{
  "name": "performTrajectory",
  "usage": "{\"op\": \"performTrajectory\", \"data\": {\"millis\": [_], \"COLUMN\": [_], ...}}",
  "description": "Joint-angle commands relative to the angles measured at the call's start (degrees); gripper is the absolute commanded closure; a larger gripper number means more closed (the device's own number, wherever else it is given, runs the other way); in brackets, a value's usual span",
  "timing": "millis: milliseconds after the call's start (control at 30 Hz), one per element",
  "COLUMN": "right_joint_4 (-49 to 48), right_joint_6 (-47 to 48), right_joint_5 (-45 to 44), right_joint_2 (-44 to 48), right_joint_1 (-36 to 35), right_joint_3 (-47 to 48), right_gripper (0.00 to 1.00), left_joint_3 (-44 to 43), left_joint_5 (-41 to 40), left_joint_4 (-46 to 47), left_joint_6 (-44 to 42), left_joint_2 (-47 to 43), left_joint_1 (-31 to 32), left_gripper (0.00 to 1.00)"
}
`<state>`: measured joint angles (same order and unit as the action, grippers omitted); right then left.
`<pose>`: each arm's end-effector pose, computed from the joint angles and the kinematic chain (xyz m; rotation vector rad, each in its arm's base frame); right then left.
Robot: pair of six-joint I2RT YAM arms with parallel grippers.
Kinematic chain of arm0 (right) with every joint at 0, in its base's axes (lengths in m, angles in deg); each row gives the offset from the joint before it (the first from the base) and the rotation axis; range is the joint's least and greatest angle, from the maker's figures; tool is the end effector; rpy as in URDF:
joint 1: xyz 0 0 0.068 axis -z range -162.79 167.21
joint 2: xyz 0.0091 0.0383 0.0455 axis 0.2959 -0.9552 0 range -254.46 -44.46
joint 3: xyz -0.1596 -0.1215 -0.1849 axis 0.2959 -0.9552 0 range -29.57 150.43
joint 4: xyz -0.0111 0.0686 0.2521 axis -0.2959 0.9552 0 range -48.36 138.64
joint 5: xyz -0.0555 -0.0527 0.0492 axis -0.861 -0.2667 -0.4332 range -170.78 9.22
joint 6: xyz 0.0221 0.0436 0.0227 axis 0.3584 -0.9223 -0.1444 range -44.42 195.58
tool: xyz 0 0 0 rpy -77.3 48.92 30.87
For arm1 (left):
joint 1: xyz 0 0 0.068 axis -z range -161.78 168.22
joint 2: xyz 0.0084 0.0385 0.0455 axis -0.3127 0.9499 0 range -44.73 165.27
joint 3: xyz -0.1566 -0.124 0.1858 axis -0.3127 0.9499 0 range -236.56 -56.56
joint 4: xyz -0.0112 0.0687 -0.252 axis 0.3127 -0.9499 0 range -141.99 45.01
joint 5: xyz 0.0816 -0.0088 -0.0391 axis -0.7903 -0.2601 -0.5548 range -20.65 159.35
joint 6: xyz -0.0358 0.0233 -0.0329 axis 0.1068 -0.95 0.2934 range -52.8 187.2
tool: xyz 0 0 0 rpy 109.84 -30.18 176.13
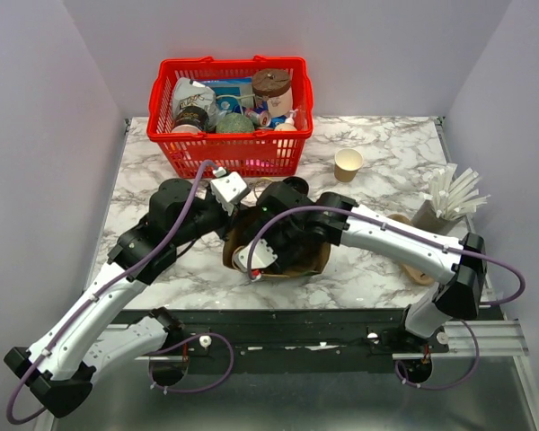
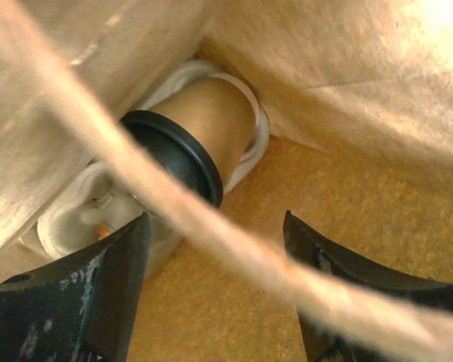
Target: Pack the takeout coffee
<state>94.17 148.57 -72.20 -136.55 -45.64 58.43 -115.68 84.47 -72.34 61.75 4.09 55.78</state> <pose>0.1498 0.3036 0.3285 -2.3808 0.9040 0.1227 0.1372 -0.1172 0.3832 0.8687 1.6970 -0.6298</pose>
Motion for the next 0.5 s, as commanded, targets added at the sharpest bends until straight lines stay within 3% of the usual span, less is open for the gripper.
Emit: {"op": "performTrajectory", "data": {"millis": [0,233,467], "right_joint_4": [0.6,-0.3,0.1], "right_joint_6": [3.5,5.5,4.8], "right_joint_5": [2.5,2.0,-5.1], "right_joint_2": [-2.7,-6.0,-7.5], "right_joint_1": [1.8,2.6,2.6], "right_joint_3": [-0.5,0.1,0.9], "right_gripper": [0.21,0.29,0.3], "left_joint_3": [0.2,0.2,-0.2], "left_joint_5": [2.7,6.5,5.4], "left_joint_4": [2.3,0.7,-1.4], "left_joint_6": [1.1,0.2,-0.2], "left_joint_2": [0.3,0.6,2.0], "left_joint_1": [-0.1,-0.2,-0.5], "left_gripper": [1.0,1.0,1.0]}}
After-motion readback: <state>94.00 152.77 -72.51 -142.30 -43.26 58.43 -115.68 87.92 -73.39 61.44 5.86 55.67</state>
